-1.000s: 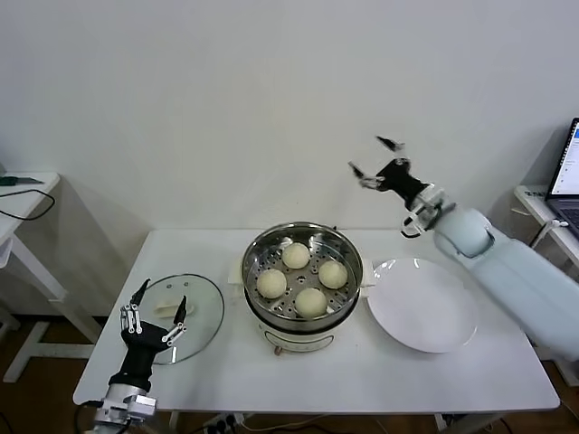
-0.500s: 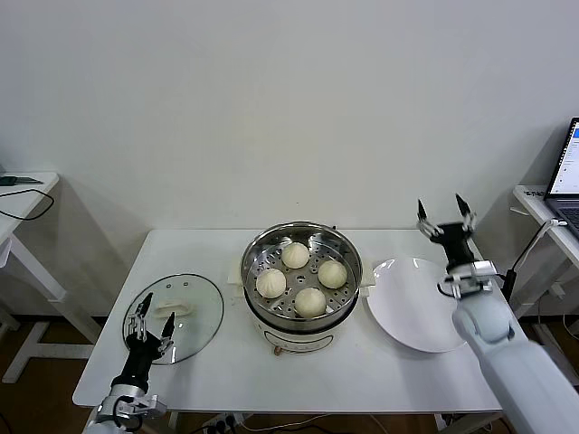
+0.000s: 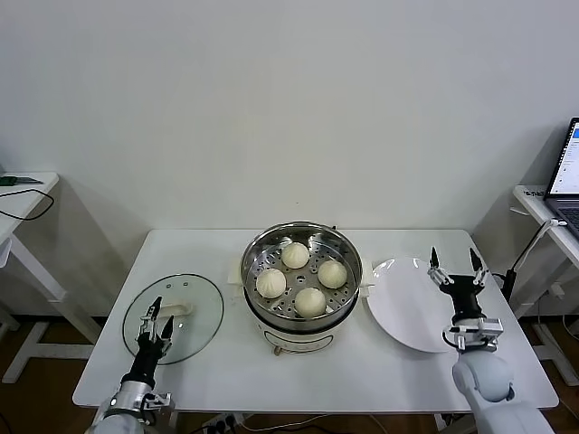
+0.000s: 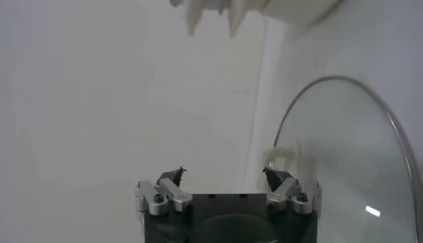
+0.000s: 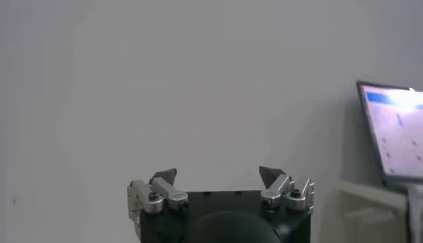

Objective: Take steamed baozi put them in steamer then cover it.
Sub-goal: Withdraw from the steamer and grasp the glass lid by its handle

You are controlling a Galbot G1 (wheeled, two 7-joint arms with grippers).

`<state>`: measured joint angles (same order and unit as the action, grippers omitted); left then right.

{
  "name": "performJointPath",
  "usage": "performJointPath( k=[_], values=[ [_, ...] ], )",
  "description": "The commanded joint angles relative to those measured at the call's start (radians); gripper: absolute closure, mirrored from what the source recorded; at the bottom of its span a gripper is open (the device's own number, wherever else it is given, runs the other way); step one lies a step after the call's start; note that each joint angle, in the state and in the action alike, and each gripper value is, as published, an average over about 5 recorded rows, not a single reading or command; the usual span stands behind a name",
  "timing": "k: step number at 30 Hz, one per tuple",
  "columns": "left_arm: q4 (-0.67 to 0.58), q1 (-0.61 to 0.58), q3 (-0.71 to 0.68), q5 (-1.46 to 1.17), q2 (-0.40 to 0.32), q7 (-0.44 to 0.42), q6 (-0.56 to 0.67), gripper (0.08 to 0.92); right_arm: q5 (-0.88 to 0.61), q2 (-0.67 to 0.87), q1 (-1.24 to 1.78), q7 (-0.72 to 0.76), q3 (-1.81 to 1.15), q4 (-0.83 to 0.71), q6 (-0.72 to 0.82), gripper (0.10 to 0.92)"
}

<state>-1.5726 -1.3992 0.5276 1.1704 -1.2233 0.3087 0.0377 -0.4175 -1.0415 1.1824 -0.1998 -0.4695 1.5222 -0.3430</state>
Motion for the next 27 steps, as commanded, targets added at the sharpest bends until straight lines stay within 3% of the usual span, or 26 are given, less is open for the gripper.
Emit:
performJointPath(
  k=[1,24,27],
  values=[
    [0.124,0.109,-0.011,0.108,-0.014,0.028,0.003,0.177,0.028,-0.048,0.08,-0.005,-0.052,0.014,-0.008,0.203],
    [0.241,0.225,-0.026,0.102,-0.035,0.017,0.006,0.18,0.07,-0.077,0.093,0.016,-0.05,-0.01,-0.023,0.203],
    [0.256,0.227,-0.026,0.098,-0.035,0.007,0.0,0.226,0.072,-0.079,0.093,0.016,-0.049,-0.006,-0.023,0.203]
  ],
)
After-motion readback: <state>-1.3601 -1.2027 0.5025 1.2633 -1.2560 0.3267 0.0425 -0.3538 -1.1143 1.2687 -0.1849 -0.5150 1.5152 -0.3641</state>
